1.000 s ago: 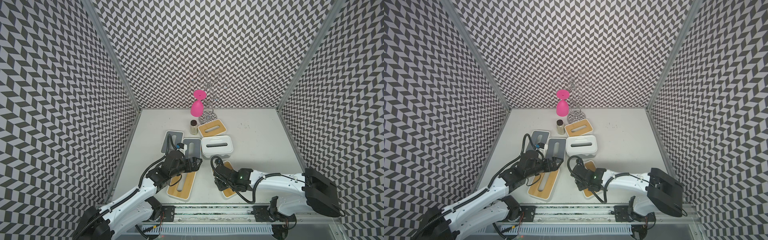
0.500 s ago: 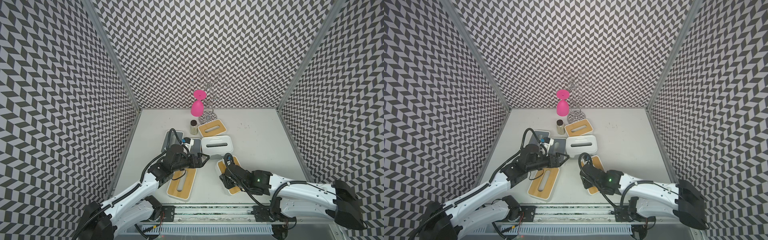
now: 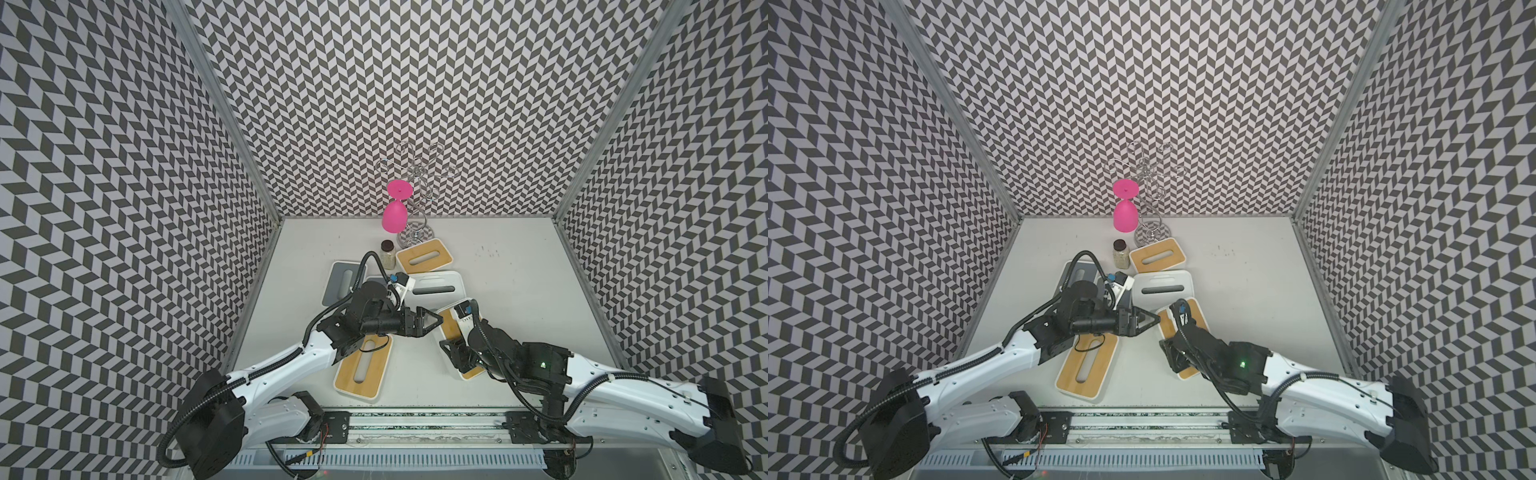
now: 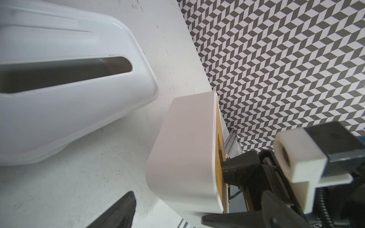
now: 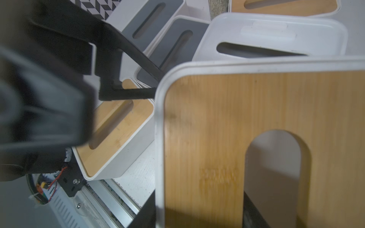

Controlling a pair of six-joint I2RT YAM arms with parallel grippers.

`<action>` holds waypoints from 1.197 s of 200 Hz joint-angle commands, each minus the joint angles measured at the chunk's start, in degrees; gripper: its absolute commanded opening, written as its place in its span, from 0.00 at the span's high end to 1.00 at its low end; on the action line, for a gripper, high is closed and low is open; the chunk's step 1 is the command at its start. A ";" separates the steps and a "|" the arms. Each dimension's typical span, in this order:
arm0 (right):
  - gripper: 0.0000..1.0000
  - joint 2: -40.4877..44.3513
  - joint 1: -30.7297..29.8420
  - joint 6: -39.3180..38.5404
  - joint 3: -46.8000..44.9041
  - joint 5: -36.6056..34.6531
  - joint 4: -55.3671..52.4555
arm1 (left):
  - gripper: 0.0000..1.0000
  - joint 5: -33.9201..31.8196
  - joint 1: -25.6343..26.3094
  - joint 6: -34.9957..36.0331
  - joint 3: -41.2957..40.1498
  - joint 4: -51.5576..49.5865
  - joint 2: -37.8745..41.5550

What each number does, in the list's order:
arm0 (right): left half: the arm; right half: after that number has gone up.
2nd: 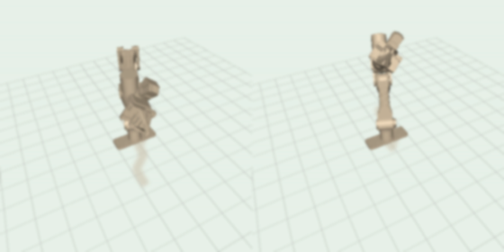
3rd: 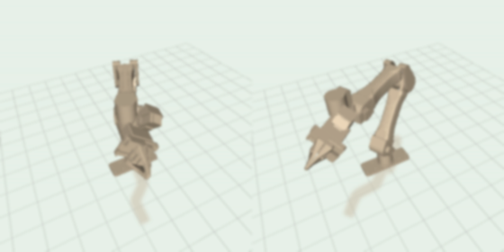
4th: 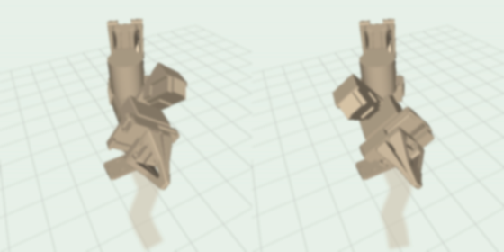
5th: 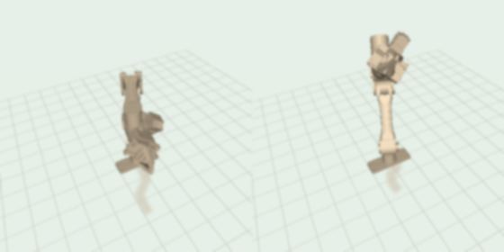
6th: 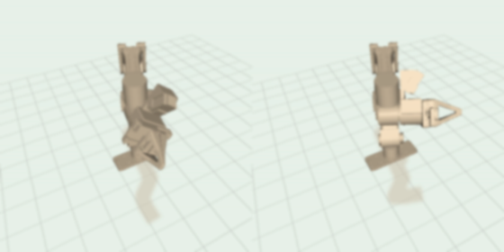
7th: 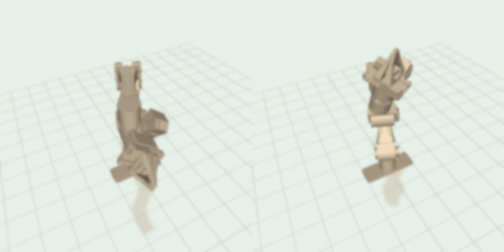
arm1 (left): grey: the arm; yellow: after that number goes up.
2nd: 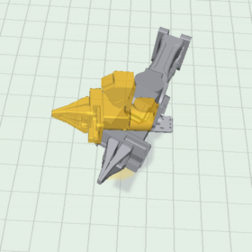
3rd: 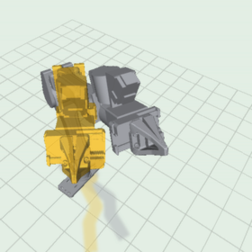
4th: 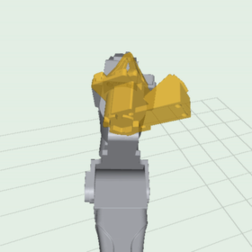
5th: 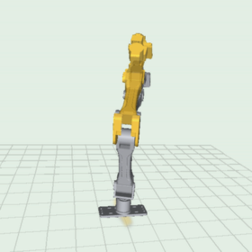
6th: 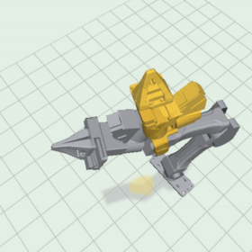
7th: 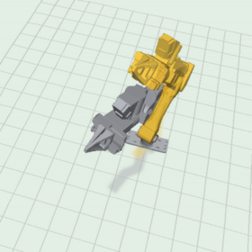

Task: Stack the tissue boxes
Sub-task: Pick up the tissue box from the center of the board.

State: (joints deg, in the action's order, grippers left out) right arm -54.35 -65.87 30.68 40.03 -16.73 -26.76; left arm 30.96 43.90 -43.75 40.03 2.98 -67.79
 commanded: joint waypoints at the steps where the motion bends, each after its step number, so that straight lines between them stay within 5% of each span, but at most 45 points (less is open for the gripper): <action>1: 0.56 1.78 -0.05 -2.72 1.94 -0.81 6.48 | 0.01 2.46 0.74 0.37 2.43 3.22 -2.39; 37: 0.56 2.22 -0.04 -3.72 2.27 -1.00 7.52 | 0.05 4.36 1.54 -0.10 3.47 5.85 -5.10; 120: 0.53 2.71 -0.05 -4.70 1.93 0.57 8.47 | 0.40 1.41 1.10 -1.29 2.77 8.15 -4.70; 178: 0.26 5.76 -0.01 -4.83 2.92 0.51 9.04 | 0.63 -2.13 -1.30 -4.31 1.43 10.46 -1.11; 239: 0.04 6.64 1.51 -2.22 10.21 -2.52 5.44 | 0.66 -10.56 -5.44 -12.47 -1.59 16.88 6.04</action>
State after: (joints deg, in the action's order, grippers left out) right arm -48.27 -65.54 26.83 46.41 -16.99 -21.87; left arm 25.21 39.48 -50.96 38.81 10.68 -65.30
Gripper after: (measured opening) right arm 0.928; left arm 0.584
